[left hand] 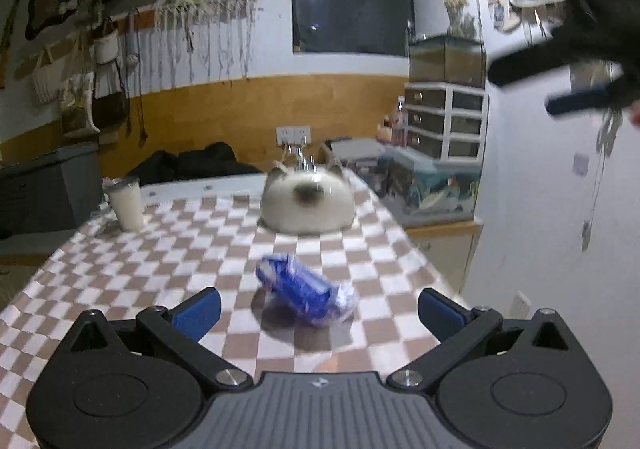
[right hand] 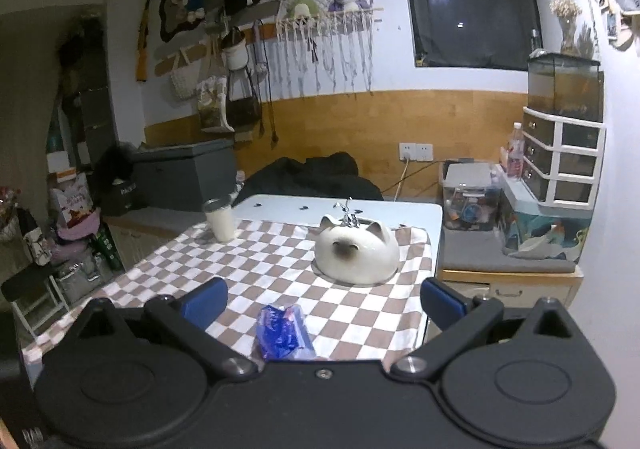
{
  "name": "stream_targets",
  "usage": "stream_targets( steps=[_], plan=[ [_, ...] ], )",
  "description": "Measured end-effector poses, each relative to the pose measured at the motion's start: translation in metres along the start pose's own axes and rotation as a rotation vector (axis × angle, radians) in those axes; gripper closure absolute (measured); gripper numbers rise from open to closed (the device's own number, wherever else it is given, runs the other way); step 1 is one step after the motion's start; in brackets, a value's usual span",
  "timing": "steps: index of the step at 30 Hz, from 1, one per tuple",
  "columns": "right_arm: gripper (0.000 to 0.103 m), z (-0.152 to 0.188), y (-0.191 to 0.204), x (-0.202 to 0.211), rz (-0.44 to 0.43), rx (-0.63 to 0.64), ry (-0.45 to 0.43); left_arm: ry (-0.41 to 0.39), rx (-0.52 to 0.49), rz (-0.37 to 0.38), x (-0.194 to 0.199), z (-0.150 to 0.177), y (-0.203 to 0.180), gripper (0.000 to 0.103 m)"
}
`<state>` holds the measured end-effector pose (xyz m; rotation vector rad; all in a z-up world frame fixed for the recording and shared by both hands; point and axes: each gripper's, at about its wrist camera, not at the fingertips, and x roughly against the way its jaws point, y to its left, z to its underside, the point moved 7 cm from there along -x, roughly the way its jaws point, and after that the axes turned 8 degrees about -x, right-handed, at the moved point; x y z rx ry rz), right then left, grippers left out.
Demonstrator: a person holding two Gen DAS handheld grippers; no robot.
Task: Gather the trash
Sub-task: 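Grasp the blue plastic bag with the right gripper while the left grasps the tan paper strip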
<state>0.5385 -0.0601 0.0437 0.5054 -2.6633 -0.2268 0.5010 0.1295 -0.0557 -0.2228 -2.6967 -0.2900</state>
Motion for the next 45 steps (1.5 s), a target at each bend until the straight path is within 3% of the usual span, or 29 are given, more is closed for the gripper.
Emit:
stream_targets(
  steps=[4,7,9,14,17,20,25,31,35,37,38,45],
  plan=[
    [0.0,0.011,-0.004,-0.042,0.061,0.012,0.004,0.025,0.018,0.038,-0.023,0.024,0.007,0.0],
    [0.0,0.024,-0.002,-0.069,0.08,0.058,0.013,0.04,0.068,0.121,-0.037,0.038,0.01,0.0],
    [0.0,0.031,-0.002,-0.087,0.109,0.068,0.025,0.094,0.071,0.165,-0.047,0.043,0.01,0.0],
    [0.0,0.046,0.0,-0.133,0.003,-0.052,0.081,0.127,0.042,0.233,-0.053,0.054,0.003,0.0],
    [0.0,0.055,0.007,-0.159,0.011,-0.071,0.11,0.135,0.036,0.254,-0.058,0.062,-0.002,0.001],
    [0.0,0.064,0.016,-0.178,0.006,-0.055,0.14,0.15,0.035,0.285,-0.064,0.068,-0.005,0.016],
    [0.0,0.079,0.025,-0.208,-0.047,-0.058,0.223,0.173,-0.008,0.259,-0.073,0.075,-0.007,0.037],
    [0.004,0.114,0.037,-0.243,-0.062,0.012,0.33,0.168,-0.053,0.218,-0.078,0.078,-0.009,0.043],
    [0.018,0.13,0.034,-0.257,-0.057,0.007,0.385,0.164,-0.041,0.21,-0.079,0.076,-0.007,0.057],
    [0.03,0.136,0.032,-0.26,-0.057,-0.006,0.407,0.162,-0.036,0.201,-0.08,0.076,-0.004,0.072],
    [0.033,0.138,0.031,-0.26,-0.053,-0.011,0.414,0.162,-0.038,0.196,-0.081,0.075,-0.004,0.074],
    [0.063,0.138,0.031,-0.24,-0.051,0.018,0.389,0.16,-0.043,0.199,-0.082,0.074,-0.004,0.076]
  ],
)
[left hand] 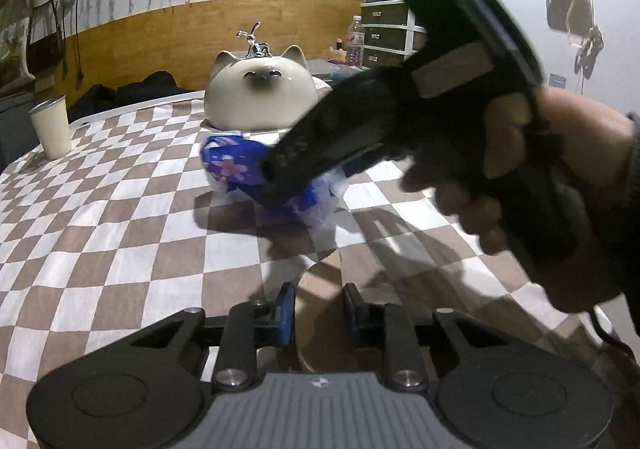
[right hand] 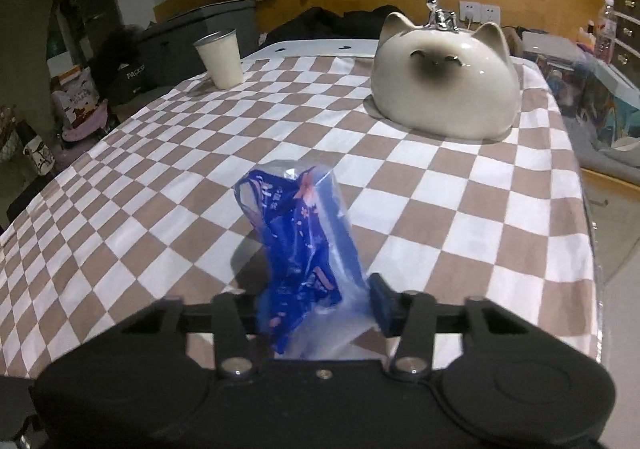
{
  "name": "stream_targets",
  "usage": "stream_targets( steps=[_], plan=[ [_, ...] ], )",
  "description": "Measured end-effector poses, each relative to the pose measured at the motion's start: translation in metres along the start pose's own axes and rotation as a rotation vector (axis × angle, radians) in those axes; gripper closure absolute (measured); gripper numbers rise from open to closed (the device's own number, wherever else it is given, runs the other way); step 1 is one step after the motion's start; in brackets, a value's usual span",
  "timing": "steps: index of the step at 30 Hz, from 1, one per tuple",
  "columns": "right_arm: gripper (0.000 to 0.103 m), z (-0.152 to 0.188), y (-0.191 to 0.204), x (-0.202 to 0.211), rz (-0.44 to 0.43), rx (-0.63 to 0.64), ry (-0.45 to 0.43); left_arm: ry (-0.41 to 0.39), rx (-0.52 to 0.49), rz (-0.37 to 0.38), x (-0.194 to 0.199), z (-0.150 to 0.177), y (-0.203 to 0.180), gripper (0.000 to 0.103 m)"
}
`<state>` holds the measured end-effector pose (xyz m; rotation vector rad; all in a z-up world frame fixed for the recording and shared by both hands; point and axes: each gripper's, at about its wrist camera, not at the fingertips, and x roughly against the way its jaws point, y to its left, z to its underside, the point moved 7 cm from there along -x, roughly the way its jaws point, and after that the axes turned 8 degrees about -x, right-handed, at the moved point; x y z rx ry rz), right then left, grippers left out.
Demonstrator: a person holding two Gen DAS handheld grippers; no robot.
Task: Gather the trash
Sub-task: 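Grasp the blue plastic bag with the right gripper while the left grasps the tan paper strip, then carry the blue bag and paper strip with both tools over the wastebasket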
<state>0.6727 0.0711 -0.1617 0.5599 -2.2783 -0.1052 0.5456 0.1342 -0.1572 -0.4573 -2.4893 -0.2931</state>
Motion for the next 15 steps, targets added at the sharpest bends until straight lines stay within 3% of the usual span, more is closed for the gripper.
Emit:
stream_targets(
  steps=[3,8,15],
  plan=[
    [0.073,0.005,-0.001,0.01,0.028,0.006,-0.008,0.002,0.002,0.001,0.001,0.001,0.001,0.076],
    [0.08,0.014,-0.015,0.035,0.08,-0.016,-0.048,0.007,-0.006,-0.011,0.005,0.004,-0.001,0.076],
    [0.083,0.034,-0.034,0.075,0.088,-0.066,-0.082,0.035,-0.01,-0.031,0.011,0.007,-0.004,0.076]
  ],
)
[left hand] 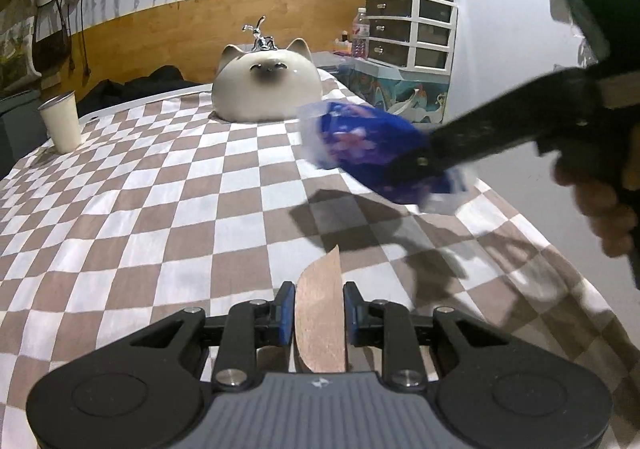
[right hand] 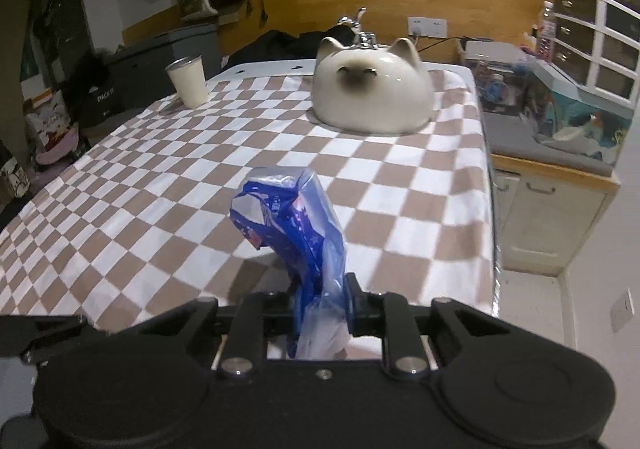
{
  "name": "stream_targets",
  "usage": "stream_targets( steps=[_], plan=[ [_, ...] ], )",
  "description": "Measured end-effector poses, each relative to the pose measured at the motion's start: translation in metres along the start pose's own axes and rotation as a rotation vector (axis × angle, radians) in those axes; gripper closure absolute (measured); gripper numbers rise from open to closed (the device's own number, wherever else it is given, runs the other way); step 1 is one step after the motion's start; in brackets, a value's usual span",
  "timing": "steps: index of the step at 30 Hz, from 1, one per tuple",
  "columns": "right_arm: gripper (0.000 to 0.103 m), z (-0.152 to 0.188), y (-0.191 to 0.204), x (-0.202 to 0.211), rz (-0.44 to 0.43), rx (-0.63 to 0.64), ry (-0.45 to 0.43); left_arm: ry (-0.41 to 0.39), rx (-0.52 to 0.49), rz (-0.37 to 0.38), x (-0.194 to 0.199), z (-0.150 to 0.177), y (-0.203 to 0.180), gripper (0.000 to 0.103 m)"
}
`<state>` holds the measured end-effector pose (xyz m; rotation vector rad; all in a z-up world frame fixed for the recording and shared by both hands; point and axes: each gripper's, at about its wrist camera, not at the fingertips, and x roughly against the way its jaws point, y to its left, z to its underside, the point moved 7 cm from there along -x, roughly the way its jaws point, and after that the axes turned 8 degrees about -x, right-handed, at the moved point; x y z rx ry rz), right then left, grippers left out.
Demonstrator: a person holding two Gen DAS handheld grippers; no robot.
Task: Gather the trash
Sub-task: 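Carry the blue bag and paper strip with both tools over the wastebasket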
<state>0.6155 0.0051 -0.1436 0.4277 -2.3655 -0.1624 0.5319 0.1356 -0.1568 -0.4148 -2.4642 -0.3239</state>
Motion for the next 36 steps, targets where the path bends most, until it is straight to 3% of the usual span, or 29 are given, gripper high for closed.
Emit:
stream_targets(
  steps=[17,27,36],
  plan=[
    [0.084,0.05,-0.007,0.073,0.015,-0.087,-0.088,-0.104,0.128,-0.076,0.063,0.011,-0.004,0.076],
    [0.084,0.085,-0.009,0.132,0.023,-0.087,-0.145,-0.132,0.196,-0.095,0.102,0.031,-0.033,0.076],
    [0.084,0.109,-0.021,0.176,0.037,-0.071,-0.175,-0.147,0.209,-0.091,0.126,0.03,-0.066,0.076]
  ],
)
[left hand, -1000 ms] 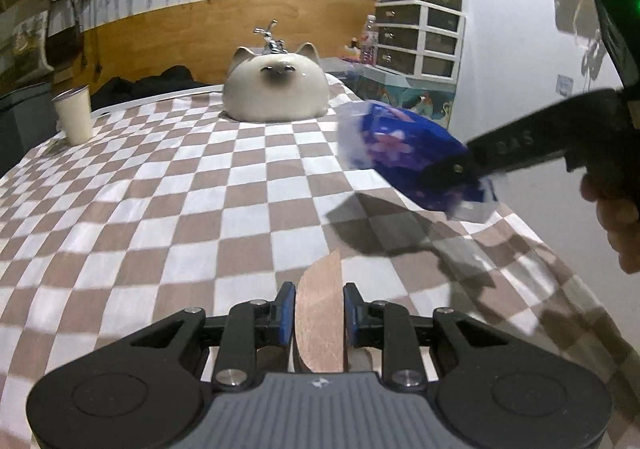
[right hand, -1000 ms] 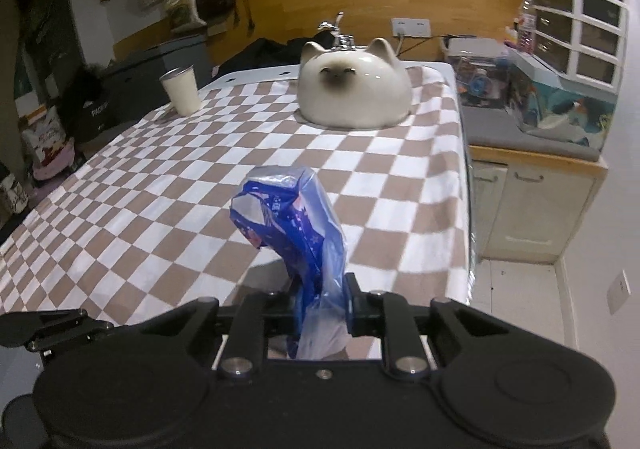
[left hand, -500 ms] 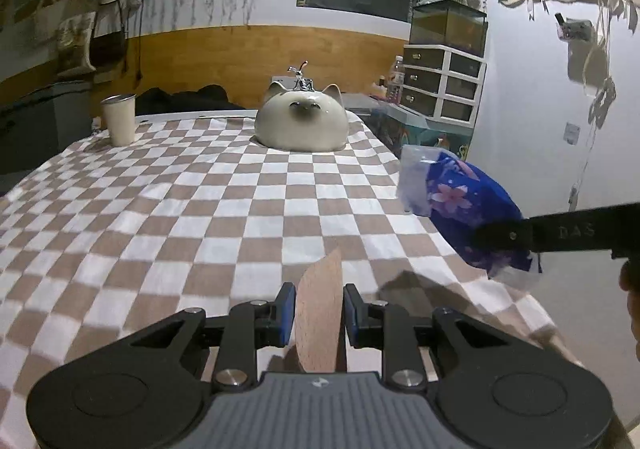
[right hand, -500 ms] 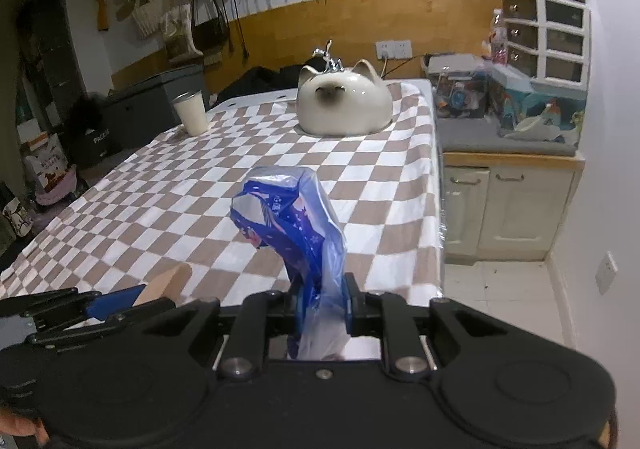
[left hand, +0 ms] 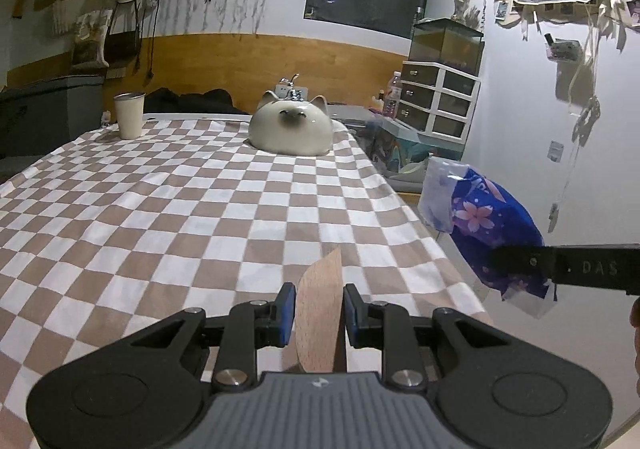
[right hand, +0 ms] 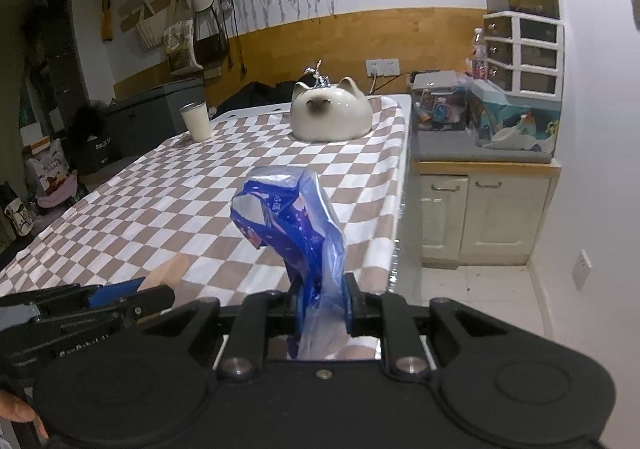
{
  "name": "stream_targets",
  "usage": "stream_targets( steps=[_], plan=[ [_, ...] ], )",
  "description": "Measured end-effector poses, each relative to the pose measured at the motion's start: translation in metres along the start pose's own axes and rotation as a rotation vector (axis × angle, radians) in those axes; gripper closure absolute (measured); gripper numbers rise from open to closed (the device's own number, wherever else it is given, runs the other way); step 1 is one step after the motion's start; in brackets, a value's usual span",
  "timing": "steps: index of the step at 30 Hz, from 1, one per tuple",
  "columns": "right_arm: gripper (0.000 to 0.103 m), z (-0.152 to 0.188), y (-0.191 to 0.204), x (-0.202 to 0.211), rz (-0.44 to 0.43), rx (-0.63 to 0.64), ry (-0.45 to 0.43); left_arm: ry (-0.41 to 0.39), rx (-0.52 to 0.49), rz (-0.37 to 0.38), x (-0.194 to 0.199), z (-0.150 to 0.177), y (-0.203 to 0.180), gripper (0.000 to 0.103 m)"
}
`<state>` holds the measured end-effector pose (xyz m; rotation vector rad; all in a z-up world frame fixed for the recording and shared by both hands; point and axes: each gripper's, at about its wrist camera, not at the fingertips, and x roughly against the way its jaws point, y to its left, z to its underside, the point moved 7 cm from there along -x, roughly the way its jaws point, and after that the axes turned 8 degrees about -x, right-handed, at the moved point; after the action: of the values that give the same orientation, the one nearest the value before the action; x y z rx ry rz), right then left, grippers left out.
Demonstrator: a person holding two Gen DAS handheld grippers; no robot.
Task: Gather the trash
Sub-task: 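Carry the blue bag and paper strip with both tools over the wastebasket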
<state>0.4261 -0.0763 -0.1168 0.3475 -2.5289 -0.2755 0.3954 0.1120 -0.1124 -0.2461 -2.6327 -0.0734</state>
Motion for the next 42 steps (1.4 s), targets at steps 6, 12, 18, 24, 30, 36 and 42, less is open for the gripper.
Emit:
stream_targets(
  steps=[6,12,18,24,30,36,42],
  plan=[
    [0.084,0.004,-0.022,0.03,0.02,-0.002,-0.025,-0.017,-0.017,-0.007,0.013,-0.008,-0.028,0.076],
    [0.084,0.009,-0.057,0.055,0.054,-0.019,-0.039,-0.029,-0.05,-0.001,0.021,-0.015,-0.065,0.076],
    [0.084,0.016,-0.098,0.079,0.095,-0.033,-0.051,-0.031,-0.08,0.034,0.019,-0.016,-0.112,0.076],
    [0.084,0.025,-0.141,0.099,0.137,-0.06,-0.055,-0.019,-0.111,0.085,0.009,-0.016,-0.162,0.076],
    [0.084,0.034,-0.185,0.113,0.181,-0.098,-0.057,0.031,-0.164,0.152,-0.016,-0.012,-0.211,0.076],
    [0.083,0.048,-0.23,0.112,0.238,-0.128,-0.023,0.144,-0.218,0.247,-0.057,0.005,-0.249,0.076],
    [0.083,0.061,-0.27,0.091,0.288,-0.125,0.044,0.268,-0.287,0.31,-0.107,0.023,-0.275,0.076]
  ],
)
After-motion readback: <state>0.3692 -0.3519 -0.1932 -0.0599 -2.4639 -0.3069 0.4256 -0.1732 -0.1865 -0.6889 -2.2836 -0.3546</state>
